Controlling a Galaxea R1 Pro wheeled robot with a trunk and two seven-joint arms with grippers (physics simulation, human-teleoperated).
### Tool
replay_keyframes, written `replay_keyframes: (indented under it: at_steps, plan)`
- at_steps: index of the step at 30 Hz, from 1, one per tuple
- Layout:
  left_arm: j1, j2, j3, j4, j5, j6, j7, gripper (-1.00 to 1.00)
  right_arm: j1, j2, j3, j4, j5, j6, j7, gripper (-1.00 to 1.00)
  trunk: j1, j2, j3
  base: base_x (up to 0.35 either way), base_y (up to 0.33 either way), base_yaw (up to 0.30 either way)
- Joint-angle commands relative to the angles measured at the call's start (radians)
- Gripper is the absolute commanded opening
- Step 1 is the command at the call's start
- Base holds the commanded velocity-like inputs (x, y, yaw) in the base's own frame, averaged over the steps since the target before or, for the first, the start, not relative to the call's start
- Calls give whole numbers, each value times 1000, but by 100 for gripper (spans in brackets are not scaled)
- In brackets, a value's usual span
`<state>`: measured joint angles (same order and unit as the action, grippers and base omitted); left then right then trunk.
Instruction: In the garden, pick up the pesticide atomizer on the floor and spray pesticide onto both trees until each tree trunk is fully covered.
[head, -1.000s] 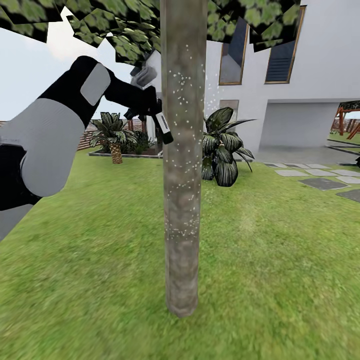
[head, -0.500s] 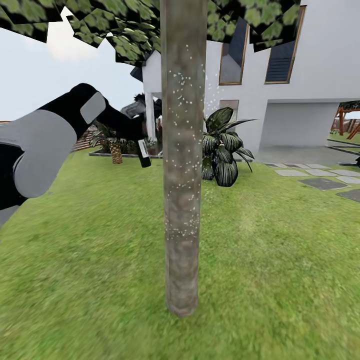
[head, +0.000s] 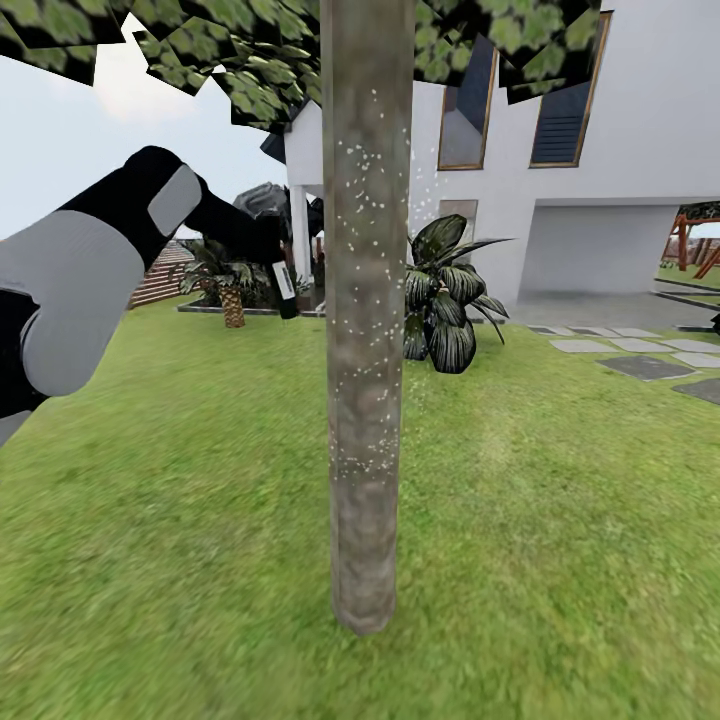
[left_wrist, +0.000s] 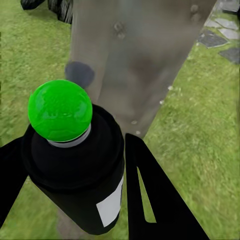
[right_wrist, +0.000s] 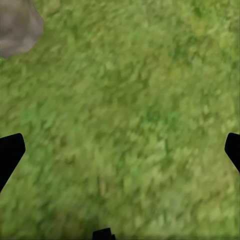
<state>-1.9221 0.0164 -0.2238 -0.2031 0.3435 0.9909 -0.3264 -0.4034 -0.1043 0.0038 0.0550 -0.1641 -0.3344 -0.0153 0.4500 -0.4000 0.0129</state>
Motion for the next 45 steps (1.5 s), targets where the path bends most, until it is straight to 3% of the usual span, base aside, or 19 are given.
replay_keyframes:
  at_steps: [1,7,18,20,23,29,41,45]
  plan:
    - [0,0,0,-8,1,0,0,-100,0,0,0,0,0,0,0,100,0,0,0,0,0,0]
    - [-19,9,0,-91,2,1,3,-100,0,2,1,0,0,0,0,100,0,0,0,0,0,0]
    - [-107,17,0,-101,3,2,3,-100,0,2,1,0,0,0,0,100,0,0,0,0,0,0]
    - [-109,29,0,-101,3,2,3,-100,0,2,1,0,0,0,0,100,0,0,0,0,0,0]
    - [-110,68,0,-101,3,2,3,-100,0,2,1,0,0,0,0,100,0,0,0,0,0,0]
    - [-110,80,1,-95,4,2,3,-100,0,2,1,0,0,0,0,100,0,0,0,0,0,0]
    - [-110,78,7,37,3,-4,9,-100,0,2,1,0,0,0,0,100,0,0,0,0,0,0]
    - [-110,58,6,91,1,-10,9,-100,0,2,1,0,0,0,0,100,0,0,0,0,0,0]
